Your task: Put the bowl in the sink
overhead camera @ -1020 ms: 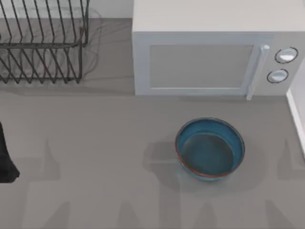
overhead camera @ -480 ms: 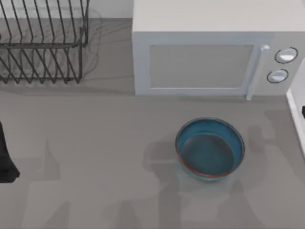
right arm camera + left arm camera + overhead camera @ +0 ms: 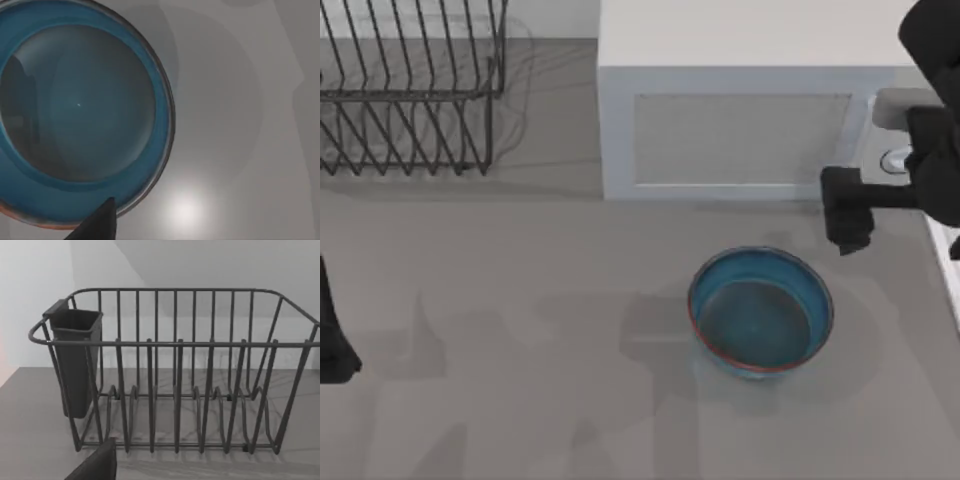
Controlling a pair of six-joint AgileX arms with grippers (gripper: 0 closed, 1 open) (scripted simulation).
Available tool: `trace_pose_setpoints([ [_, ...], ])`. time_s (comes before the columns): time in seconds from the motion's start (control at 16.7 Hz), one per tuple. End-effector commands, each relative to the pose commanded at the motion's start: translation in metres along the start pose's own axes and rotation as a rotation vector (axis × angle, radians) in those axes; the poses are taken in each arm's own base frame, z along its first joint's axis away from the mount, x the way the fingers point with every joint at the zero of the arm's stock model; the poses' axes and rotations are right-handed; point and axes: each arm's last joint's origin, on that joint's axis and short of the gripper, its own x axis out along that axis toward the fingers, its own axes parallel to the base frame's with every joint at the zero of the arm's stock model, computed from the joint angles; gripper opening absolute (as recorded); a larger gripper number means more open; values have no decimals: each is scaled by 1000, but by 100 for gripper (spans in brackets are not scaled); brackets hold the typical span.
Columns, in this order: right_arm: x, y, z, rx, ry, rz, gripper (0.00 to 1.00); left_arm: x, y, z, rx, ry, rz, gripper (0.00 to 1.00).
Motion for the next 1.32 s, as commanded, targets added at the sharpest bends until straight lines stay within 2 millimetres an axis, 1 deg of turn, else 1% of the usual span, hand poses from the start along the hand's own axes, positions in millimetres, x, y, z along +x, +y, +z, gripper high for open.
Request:
trace_pose_setpoints([
  [0.18,19,24,20,0,123,-49,100,0,0,0,0,0,0,100],
  [0.36,29,38,29,0,178,-75,100,0,0,0,0,0,0,100],
  [0.72,29,38,31,4,180,-76,100,0,0,0,0,0,0,100],
  [0.84,34,40,29,1,181,-77,100,0,0,0,0,0,0,100],
  [0.96,49,45,25,-1,182,-77,100,0,0,0,0,0,0,100],
  [1.08,71,48,20,-1,181,-76,100,0,0,0,0,0,0,100],
  [1.2,95,47,16,-1,182,-77,100,0,0,0,0,0,0,100],
  [1.32,113,41,13,-1,184,-77,100,0,0,0,0,0,0,100],
])
